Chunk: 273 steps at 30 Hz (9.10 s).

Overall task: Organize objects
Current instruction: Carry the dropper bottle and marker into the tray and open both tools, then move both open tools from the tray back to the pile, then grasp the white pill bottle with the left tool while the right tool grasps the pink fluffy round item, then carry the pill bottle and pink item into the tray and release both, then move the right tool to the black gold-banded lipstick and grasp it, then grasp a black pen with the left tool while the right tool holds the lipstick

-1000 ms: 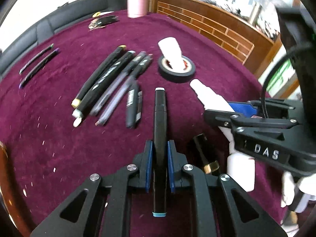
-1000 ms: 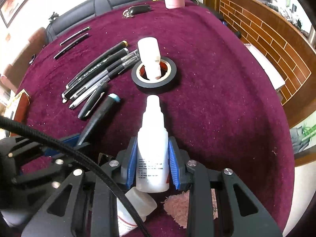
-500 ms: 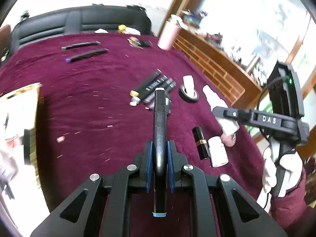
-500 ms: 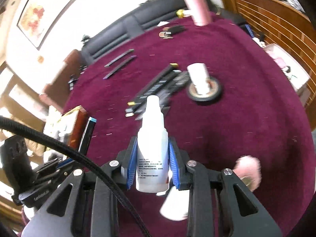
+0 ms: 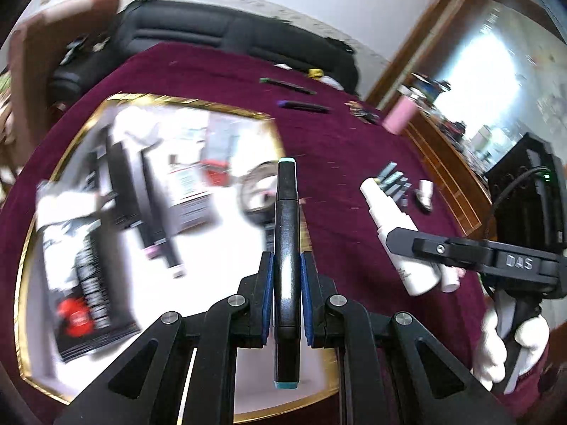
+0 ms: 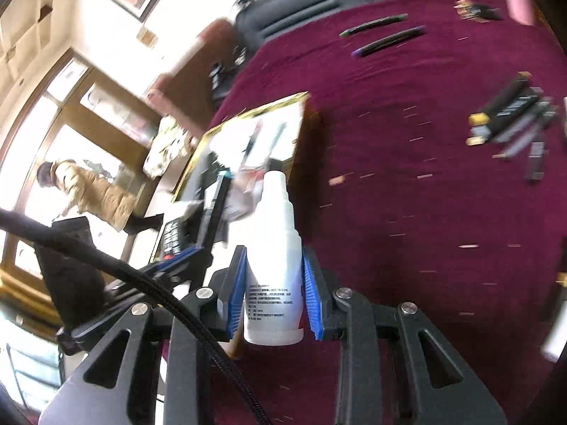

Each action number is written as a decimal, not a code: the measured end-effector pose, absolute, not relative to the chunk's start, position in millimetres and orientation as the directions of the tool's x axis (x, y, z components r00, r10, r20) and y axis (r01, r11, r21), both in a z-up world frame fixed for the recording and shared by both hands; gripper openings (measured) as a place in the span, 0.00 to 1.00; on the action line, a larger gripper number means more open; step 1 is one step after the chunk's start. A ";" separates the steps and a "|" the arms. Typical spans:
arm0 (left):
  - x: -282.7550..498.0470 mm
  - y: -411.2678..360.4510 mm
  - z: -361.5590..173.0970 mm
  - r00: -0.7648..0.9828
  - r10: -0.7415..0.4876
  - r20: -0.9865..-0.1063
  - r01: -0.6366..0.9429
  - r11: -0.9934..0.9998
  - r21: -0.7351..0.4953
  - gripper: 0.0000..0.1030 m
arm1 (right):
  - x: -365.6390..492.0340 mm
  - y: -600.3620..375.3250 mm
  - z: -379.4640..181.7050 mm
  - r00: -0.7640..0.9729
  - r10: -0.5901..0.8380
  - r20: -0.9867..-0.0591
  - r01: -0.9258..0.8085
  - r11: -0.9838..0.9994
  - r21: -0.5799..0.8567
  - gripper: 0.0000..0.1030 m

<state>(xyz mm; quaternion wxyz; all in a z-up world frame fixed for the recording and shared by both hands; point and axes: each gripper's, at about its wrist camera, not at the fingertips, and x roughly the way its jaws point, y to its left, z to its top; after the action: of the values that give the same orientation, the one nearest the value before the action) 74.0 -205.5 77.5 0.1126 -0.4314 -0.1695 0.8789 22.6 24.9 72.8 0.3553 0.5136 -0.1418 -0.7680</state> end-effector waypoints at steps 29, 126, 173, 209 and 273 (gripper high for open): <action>53.2 -238.9 20.2 -0.509 0.447 -0.736 -0.005 -0.856 -0.517 0.25 | -3.0 -95.8 29.3 -0.242 -0.484 -0.841 0.397 -0.840 0.369 0.28; 35.4 167.6 34.9 -0.183 0.485 -0.855 -0.662 -0.704 -0.257 0.31 | 113.2 393.4 34.1 -0.724 -0.293 -0.624 -0.218 -0.761 0.611 1.00; 48.4 -55.5 70.6 -0.419 0.609 -0.674 -0.346 -0.793 -0.502 0.29 | 54.7 298.6 54.1 -0.594 -0.223 -0.773 -0.036 -0.953 0.302 0.38; 85.9 -272.7 26.0 -0.583 0.334 -0.740 0.060 -0.891 -0.449 0.30 | 84.3 -76.8 39.3 -0.175 -0.536 -0.826 0.599 -0.724 0.342 0.39; -29.8 50.1 94.8 -0.349 0.654 -0.672 -0.552 -0.722 -0.417 0.92 | 35.5 281.0 21.2 -0.479 -0.245 -0.843 -0.028 -0.955 0.294 0.15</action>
<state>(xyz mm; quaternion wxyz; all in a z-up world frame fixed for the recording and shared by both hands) -29.8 50.1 94.8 0.3680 -0.4362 -0.0584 0.8191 35.5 281.0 21.2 0.0639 0.5064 -0.1350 -0.8493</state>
